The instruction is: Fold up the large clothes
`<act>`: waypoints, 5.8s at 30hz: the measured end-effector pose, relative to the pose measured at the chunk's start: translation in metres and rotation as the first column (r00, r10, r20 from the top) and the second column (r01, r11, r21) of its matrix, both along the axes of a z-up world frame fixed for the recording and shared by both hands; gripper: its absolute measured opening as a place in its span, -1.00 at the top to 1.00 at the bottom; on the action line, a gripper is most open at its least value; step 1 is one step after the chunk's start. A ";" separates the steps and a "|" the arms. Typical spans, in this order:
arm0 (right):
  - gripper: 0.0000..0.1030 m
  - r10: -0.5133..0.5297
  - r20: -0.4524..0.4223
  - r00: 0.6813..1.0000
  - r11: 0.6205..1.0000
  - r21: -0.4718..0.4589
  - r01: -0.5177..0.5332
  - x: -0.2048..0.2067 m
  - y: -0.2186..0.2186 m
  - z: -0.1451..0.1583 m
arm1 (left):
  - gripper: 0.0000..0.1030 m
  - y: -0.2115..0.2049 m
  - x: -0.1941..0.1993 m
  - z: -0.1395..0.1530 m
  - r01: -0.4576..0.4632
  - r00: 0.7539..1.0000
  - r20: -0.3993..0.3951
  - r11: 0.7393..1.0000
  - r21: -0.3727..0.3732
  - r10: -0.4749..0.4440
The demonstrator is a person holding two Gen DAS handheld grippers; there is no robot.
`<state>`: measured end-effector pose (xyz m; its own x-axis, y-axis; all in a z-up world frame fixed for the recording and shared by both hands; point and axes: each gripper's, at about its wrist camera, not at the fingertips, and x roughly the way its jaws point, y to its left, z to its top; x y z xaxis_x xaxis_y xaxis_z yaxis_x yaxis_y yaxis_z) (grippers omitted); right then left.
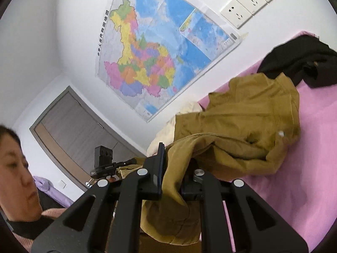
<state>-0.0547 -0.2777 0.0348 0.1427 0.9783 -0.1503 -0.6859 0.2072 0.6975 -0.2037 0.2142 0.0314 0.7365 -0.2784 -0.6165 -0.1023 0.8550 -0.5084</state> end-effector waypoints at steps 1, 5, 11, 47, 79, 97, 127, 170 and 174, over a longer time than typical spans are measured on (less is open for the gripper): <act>0.77 -0.011 -0.002 1.000 1.000 -0.002 0.011 0.007 0.003 0.005 | 0.74 0.001 0.006 0.005 0.008 1.000 0.001 1.000 0.020 -0.008; 0.77 -0.030 -0.002 1.000 1.000 -0.002 0.030 0.026 0.009 0.018 | 0.72 0.005 0.028 0.025 0.012 1.000 0.008 0.998 0.061 -0.012; 0.76 -0.060 -0.005 0.998 0.998 -0.015 0.060 0.054 0.024 0.031 | 0.71 0.015 0.061 0.039 0.004 1.000 -0.002 0.995 0.095 -0.004; 0.73 -0.172 -0.099 0.980 0.981 -0.105 0.161 0.139 0.059 0.022 | 0.64 0.025 0.162 0.046 -0.029 0.999 -0.031 0.948 0.316 0.041; 0.69 -0.248 -0.219 0.944 0.956 -0.214 0.201 0.204 0.096 -0.003 | 0.60 0.070 0.246 -0.001 -0.034 0.978 -0.190 0.963 0.268 0.088; -0.46 -0.257 0.048 0.965 0.942 -0.211 0.261 0.168 0.110 0.029 | 0.56 0.091 0.291 -0.051 -0.090 0.939 -0.311 0.979 0.183 0.145; 0.61 -0.065 0.328 0.942 0.702 -0.656 0.277 0.195 0.275 -0.032 | -0.24 0.012 0.246 -0.061 0.085 0.983 -0.182 0.900 0.427 -0.007; 0.59 -0.394 0.223 0.892 0.674 -0.589 0.445 0.103 -0.028 -0.065 | 0.08 0.021 0.093 -0.081 0.007 0.980 -0.197 0.981 0.193 0.032; 0.22 -0.406 0.354 0.843 0.665 -0.518 0.538 0.093 -0.016 -0.028 | -0.13 0.000 0.082 -0.042 -0.040 0.994 -0.074 0.907 0.419 0.078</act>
